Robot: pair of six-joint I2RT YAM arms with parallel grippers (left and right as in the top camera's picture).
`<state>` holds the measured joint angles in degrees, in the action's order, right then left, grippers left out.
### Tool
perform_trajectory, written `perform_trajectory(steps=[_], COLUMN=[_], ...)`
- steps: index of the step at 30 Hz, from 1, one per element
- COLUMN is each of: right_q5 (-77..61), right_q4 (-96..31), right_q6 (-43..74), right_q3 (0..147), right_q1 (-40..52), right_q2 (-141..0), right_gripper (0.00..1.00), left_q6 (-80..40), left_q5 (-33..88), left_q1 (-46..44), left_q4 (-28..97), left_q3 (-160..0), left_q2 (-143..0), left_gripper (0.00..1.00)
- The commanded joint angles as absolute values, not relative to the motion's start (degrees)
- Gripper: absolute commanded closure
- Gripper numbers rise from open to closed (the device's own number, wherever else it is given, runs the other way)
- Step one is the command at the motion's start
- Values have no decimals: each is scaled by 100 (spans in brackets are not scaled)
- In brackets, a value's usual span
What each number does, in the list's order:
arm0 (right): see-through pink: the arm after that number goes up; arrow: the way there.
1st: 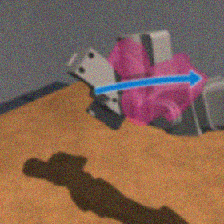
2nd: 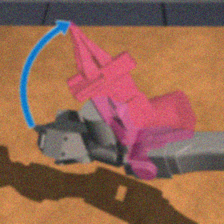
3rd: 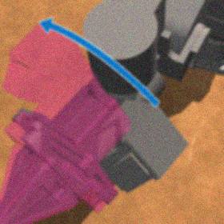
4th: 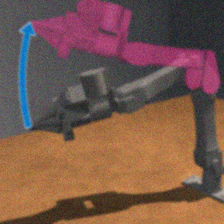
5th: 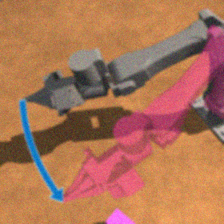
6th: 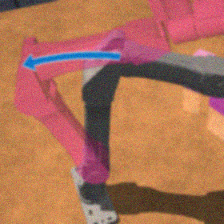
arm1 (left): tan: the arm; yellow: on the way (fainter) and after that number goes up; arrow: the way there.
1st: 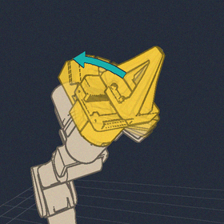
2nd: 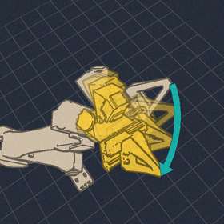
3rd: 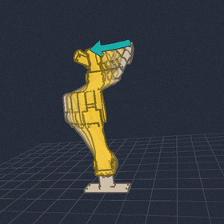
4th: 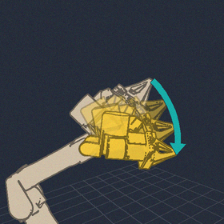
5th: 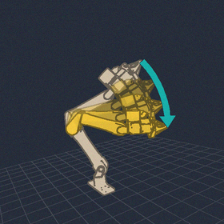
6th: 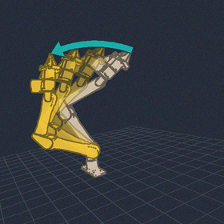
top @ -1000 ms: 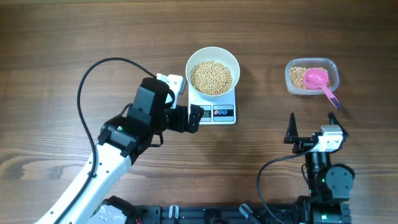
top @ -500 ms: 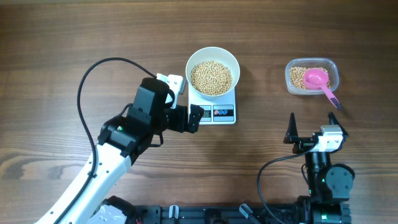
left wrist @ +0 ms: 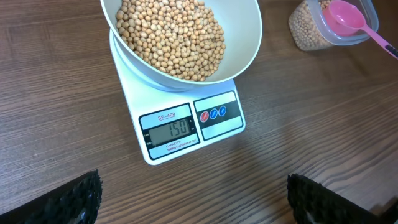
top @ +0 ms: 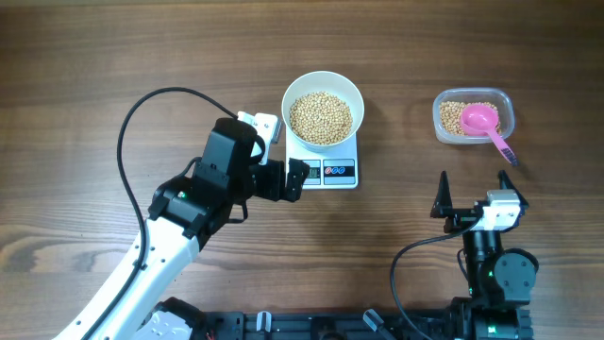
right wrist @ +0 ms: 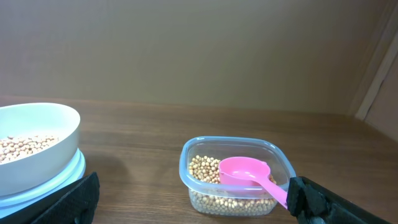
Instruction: Scoop item into bowl and weigh 150g on scale
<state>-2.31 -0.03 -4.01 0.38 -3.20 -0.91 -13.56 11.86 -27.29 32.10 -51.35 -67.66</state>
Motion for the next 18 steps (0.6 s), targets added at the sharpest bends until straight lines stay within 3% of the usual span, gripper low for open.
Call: perform_trajectory(steps=[1, 9, 18], right_q5=[-259, -259, -259], right_q4=[1, 1, 1], right_q6=[-447, -449, -447], right_q3=[30, 30, 30], right_q1=[-340, -340, -340], right_q2=[-21, -21, -21], right_gripper=[0, 0, 0], left_q6=[-1240, -1238, -1194], left_q5=[1129, 1118, 143], left_q1=[-2759, -2759, -2698], left_q4=[3192, 3251, 4088], left_q3=[-5133, -5131, -4840], left_q2=[-6707, -6403, -4615], left_gripper=[0, 0, 0])
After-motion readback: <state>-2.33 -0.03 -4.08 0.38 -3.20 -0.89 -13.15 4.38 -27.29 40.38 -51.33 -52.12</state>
